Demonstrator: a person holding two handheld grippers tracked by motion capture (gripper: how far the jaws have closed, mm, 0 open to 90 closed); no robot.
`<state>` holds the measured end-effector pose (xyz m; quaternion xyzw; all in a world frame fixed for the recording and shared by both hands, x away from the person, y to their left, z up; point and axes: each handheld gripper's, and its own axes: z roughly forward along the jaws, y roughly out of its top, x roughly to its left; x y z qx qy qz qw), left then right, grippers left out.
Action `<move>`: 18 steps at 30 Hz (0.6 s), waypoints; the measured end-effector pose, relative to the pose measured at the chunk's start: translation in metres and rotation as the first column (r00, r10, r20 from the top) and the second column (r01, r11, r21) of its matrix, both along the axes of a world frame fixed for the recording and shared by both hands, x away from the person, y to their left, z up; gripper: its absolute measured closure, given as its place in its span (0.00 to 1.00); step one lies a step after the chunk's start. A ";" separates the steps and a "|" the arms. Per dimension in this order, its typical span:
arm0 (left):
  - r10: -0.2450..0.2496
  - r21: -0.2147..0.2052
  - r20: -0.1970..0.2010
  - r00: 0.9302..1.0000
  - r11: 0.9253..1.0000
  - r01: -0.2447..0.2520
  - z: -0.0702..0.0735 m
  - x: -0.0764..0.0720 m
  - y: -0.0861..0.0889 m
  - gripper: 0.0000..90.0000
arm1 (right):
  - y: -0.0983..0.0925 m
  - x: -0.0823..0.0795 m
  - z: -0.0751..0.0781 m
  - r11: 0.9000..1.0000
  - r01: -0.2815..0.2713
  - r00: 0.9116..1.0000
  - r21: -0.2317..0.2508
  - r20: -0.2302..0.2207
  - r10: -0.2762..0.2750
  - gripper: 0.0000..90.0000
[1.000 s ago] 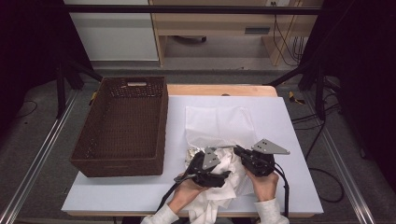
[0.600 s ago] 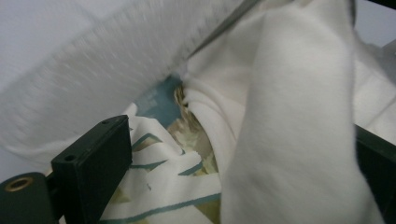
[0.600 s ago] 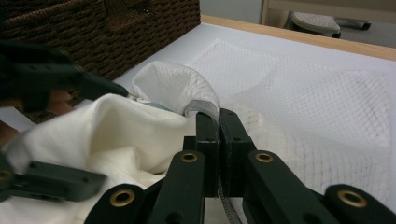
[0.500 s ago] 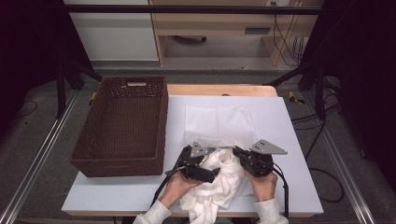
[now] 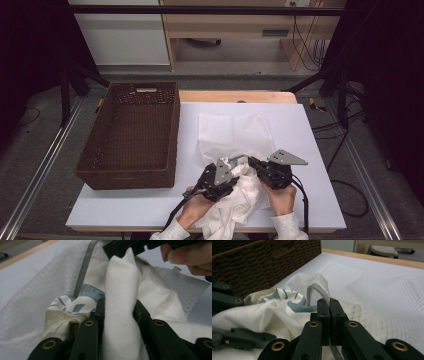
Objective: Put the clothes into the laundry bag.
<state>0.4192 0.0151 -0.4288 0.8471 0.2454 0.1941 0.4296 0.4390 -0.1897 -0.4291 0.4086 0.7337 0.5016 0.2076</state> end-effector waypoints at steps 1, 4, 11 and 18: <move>-0.003 0.001 0.005 1.000 1.000 0.003 0.002 0.000 -0.004 0.78 | 0.000 0.000 0.000 1.000 -0.003 1.000 0.003 0.001 0.003 0.98; -0.007 0.005 0.012 1.000 1.000 0.007 0.003 0.003 -0.015 0.78 | 0.000 0.000 0.001 1.000 -0.003 1.000 0.016 0.006 0.003 0.99; 0.032 0.065 0.023 0.999 0.997 -0.034 -0.020 0.026 -0.031 0.76 | 0.001 -0.007 0.009 0.999 -0.014 0.999 0.049 0.043 0.012 0.99; 0.021 0.023 -0.019 1.000 1.000 -0.020 -0.012 0.024 -0.014 0.47 | -0.002 -0.005 0.006 0.999 -0.010 0.999 0.031 0.037 0.008 0.99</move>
